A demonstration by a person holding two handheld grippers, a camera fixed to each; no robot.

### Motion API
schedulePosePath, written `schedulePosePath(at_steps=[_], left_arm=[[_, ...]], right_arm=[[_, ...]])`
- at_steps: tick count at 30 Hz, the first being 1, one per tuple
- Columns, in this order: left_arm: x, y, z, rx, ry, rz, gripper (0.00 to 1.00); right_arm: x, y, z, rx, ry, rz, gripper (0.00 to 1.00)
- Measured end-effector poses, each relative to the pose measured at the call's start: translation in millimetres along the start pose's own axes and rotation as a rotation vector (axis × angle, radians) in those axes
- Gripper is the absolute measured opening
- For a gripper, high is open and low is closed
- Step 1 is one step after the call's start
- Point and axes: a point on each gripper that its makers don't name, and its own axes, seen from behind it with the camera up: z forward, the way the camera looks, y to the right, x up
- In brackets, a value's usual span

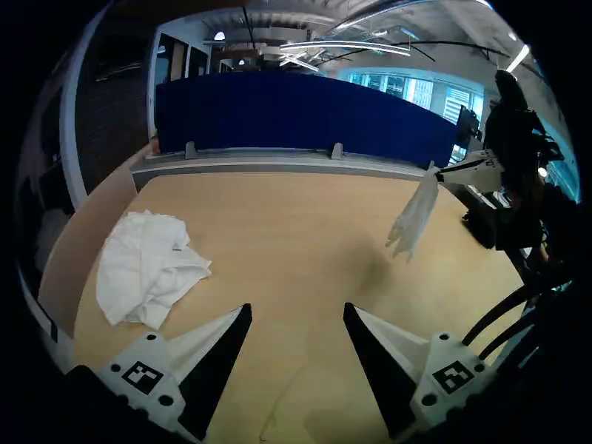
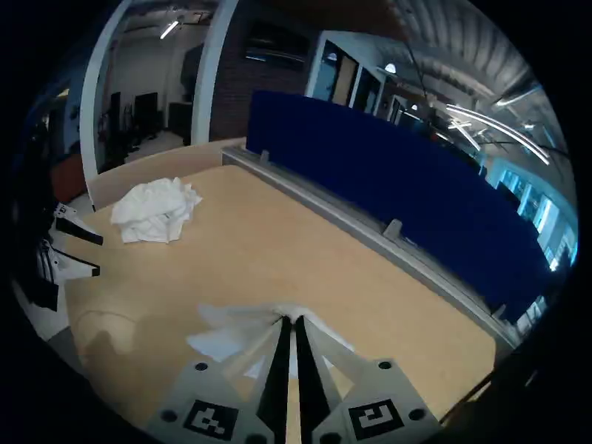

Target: Fold towel

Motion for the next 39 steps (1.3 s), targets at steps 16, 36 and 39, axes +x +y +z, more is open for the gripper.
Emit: schedulePosePath(at_steps=[16,36,39], left_arm=[[-3,3.0,3.4,-0.039,-0.012,0.019,0.92],[4,32.1,16.9,0.027,-0.012,-0.034,0.92],[5,38.2,18.6,0.037,-0.017,-0.026,0.92]], right_arm=[[-11,32,-31.7,-0.031,-0.017,0.047,0.05],[-75,184,-65.2,-0.056,-0.062,0.06,0.05],[-91,210,-68.5,-0.065,-0.078,0.067,0.05]])
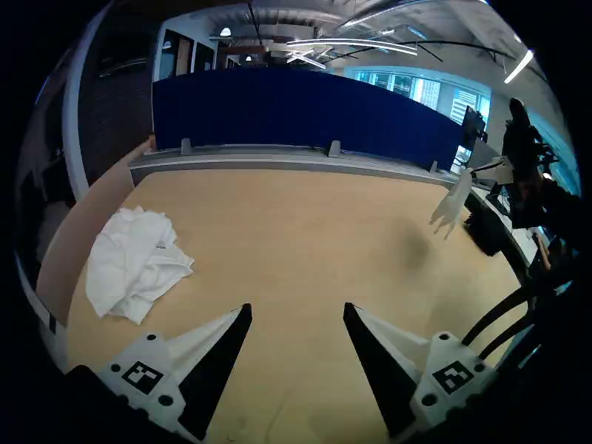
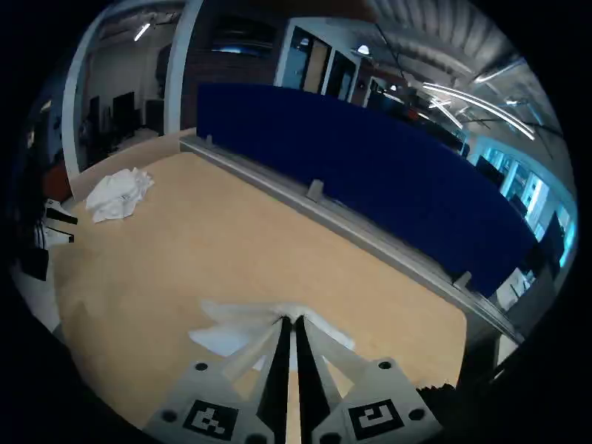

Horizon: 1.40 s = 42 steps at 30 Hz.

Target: Fold towel

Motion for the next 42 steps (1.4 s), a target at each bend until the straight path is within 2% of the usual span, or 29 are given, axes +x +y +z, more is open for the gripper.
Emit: schedulePosePath(at_steps=[10,19,29,42], left_arm=[[-2,10.4,4.4,0.035,-0.013,-0.021,0.92],[-5,19.1,7.9,0.053,-0.025,-0.029,0.92],[0,25.2,10.6,0.066,-0.025,-0.029,0.92],[-1,29.0,12.6,0.078,-0.031,-0.03,0.92]], right_arm=[[-40,80,-2.6,-0.038,-0.056,0.007,0.05],[-57,132,-1.1,-0.068,-0.082,0.03,0.05],[-66,150,9.8,-0.074,-0.097,0.038,0.05],[-52,158,31.9,-0.081,-0.089,0.031,0.05]])
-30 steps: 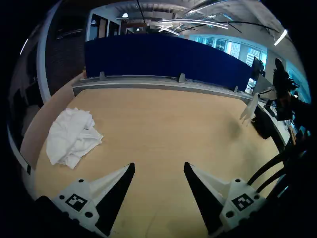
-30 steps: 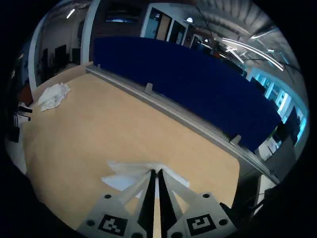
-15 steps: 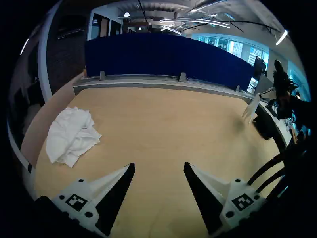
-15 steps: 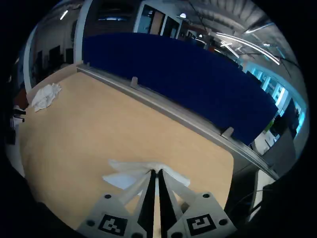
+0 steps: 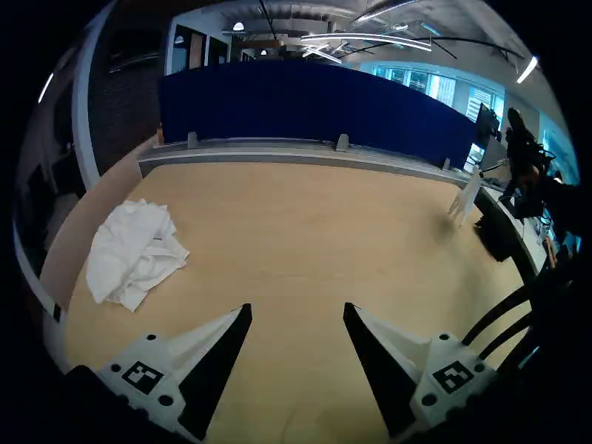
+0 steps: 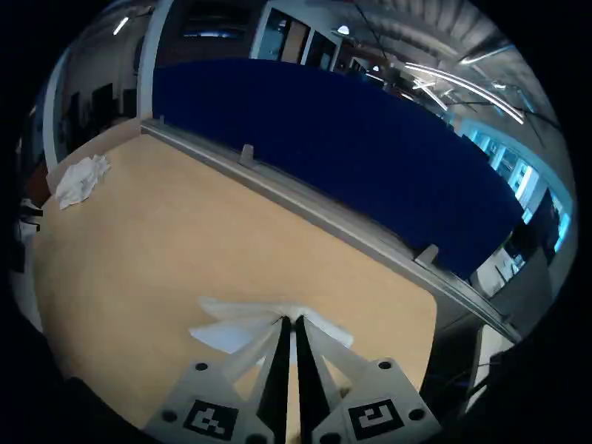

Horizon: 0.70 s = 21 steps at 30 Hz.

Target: Fold towel

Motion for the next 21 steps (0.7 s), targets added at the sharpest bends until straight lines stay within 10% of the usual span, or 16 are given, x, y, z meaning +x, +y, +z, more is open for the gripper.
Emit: schedulePosePath(at_steps=[21], left_arm=[[-2,5.3,4.4,0.0,-0.01,0.005,0.92]], right_arm=[[-74,-22,4.5,0.03,-0.089,0.053,0.05]])
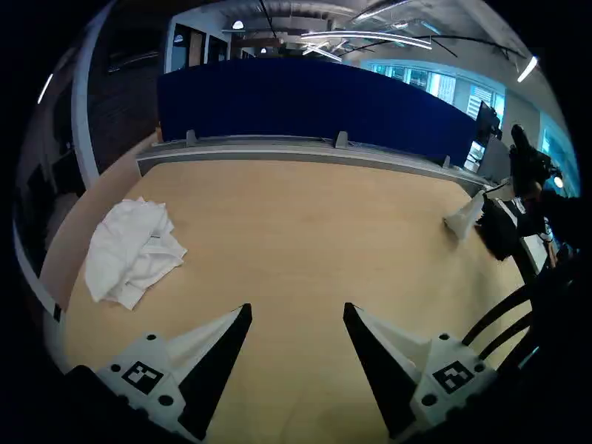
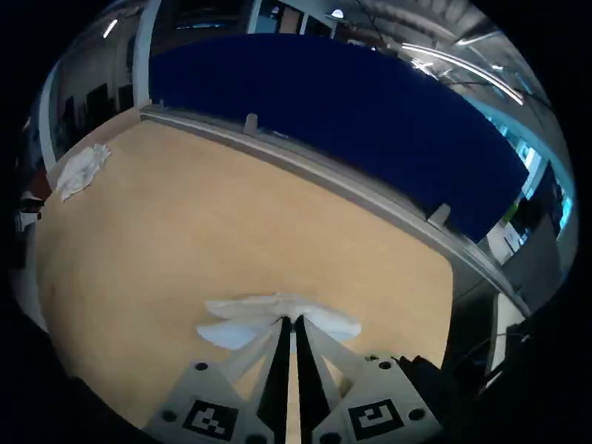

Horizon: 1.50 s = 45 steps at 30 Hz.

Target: Fold towel

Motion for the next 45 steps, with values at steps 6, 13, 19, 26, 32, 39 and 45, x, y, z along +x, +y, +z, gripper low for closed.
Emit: schedulePosePath(at_steps=[6,13,19,26,32,39,45], left_arm=[[4,3.1,0.3,-0.008,0.003,0.011,0.92],[3,3.2,-0.4,-0.008,0.002,0.019,0.92],[1,2.4,-0.9,-0.006,0.0,0.019,0.92],[1,2.0,-3.0,-0.003,-0.002,0.027,0.92],[1,0.5,-3.7,0.001,-0.004,0.03,0.92],[1,2.2,-3.8,0.0,-0.005,0.034,0.92],[3,4.8,-3.3,-0.004,-0.004,0.041,0.92]], right_arm=[[-29,-3,1.1,-0.005,-0.037,0.021,0.05],[-68,1,4.0,-0.045,-0.103,0.047,0.05],[-103,3,7.3,-0.077,-0.156,0.095,0.05],[-147,8,9.4,-0.109,-0.228,0.15,0.05],[-178,12,8.4,-0.127,-0.276,0.198,0.05],[-199,8,8.8,-0.133,-0.308,0.22,0.09],[-204,14,7.3,-0.167,-0.312,0.213,0.2]])
